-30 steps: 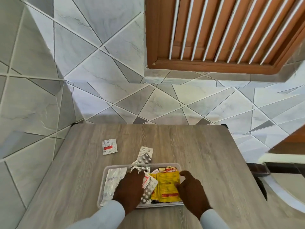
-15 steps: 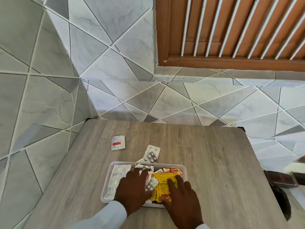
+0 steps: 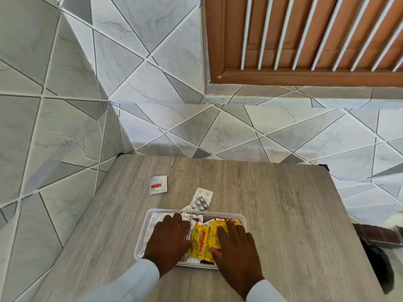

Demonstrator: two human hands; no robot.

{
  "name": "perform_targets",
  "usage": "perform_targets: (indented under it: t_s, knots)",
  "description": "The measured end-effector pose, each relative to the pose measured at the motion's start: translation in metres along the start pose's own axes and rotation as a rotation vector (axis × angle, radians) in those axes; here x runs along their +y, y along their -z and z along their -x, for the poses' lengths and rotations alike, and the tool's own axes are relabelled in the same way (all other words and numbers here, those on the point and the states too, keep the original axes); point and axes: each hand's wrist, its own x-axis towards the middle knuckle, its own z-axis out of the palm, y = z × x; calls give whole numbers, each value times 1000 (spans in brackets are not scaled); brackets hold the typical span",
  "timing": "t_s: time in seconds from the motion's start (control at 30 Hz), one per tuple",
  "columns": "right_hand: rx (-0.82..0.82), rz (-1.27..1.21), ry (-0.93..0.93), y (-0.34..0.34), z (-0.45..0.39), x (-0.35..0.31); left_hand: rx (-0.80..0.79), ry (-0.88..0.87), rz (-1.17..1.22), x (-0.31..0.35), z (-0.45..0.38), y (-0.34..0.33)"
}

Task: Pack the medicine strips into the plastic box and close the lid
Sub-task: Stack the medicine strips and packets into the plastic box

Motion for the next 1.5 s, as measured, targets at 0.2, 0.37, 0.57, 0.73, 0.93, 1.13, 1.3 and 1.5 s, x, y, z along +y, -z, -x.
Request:
perform_targets:
  t_s: [0.2,0.37,0.57,0.73,0.93,1.13,1.3,1.5]
  knots:
    - [19,-1,47,1,-14,-10,-43,-63,179,-10,6,-4]
    - [110,-314,-139,19,-59,-8,115,-18,309,-31,-12,25]
    - [-128,-782,-541,27,-131,-6,198,349,624,-112,-70,38]
    - [-425,-784,-696,0,-178,-18,7,585,687,-154,-120,28]
    - [-571,-310,-596,-12,-198,-31,-86,592,567,-155,-151,-1]
    - [-634,-82,-473,-16,-216,-40,-83,506,454,-154,-166,-4]
    - [-583,-195,-425,-24,-221,-41,-110,510,553,-167,-169,-7]
    - [-631,-128,-411,-31,-230,-46,-59,415,718,-175,-157,-7]
